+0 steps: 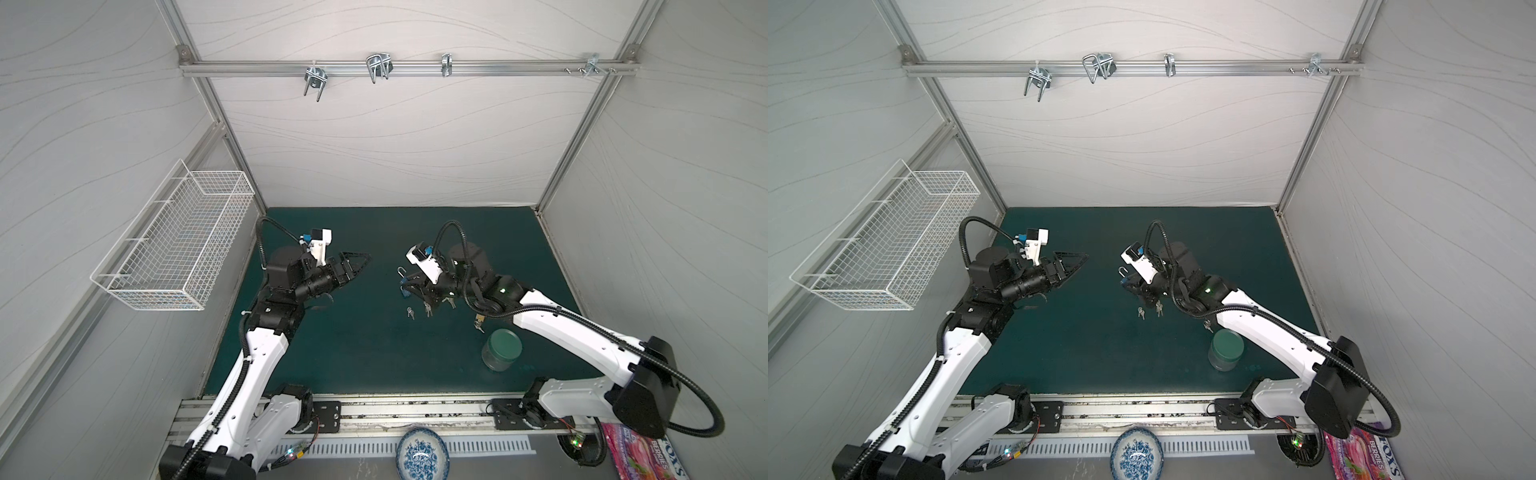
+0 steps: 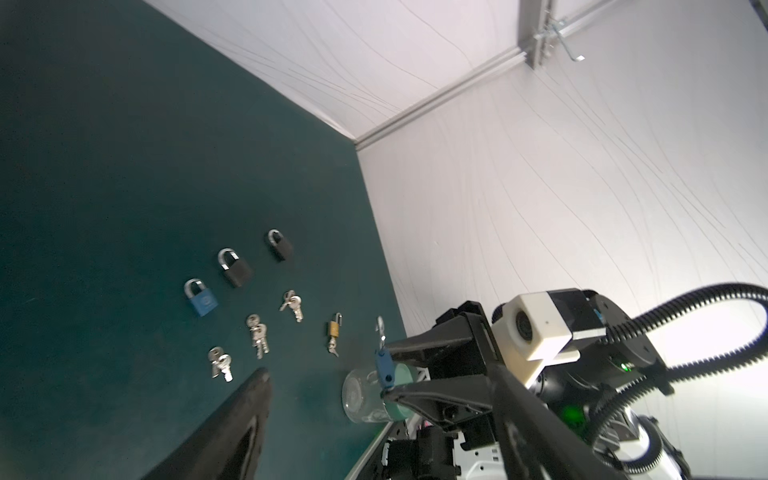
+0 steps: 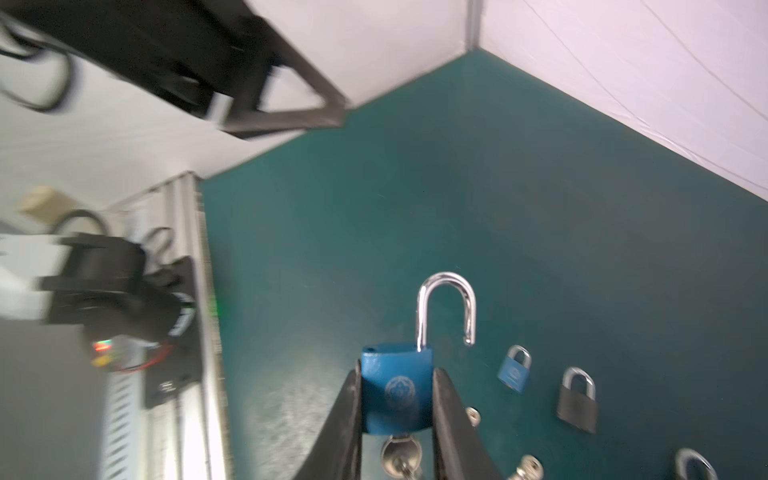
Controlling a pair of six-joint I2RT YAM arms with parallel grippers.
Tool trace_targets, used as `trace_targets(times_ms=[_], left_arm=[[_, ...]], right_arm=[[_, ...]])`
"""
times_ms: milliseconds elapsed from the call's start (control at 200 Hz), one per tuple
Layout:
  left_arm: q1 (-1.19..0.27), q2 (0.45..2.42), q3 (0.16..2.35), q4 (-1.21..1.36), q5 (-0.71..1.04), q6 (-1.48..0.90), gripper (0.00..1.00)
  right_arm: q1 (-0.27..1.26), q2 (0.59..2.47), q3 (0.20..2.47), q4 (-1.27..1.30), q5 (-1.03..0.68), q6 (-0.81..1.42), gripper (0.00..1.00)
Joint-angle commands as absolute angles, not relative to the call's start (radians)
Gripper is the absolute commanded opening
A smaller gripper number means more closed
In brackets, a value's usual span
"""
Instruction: Lock with the key
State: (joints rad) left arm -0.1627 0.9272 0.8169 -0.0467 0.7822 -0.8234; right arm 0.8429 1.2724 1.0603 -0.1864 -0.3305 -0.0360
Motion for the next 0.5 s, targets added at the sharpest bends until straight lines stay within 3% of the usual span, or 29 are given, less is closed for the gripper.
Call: trace_targets(times_ms=[0,190,495], left_arm=[[-0.210,0.951,0.866,0.126,0.850,-0.864,0.82],[-0.284,0.990,0.871,0.302,0.947,-0.931,0.81],[-0.379,0.999,0.898,0.369,1.073,-0.928,0.62]], right_arm=[[0.843,1.233,1.083,-0.212,-0.579,0.005,0.00],[0.843,1.238,1.100,-0.137,-0.821,0.092,0.00],[0.804,1.209,1.117,-0.013,-0.963,0.239,0.00]])
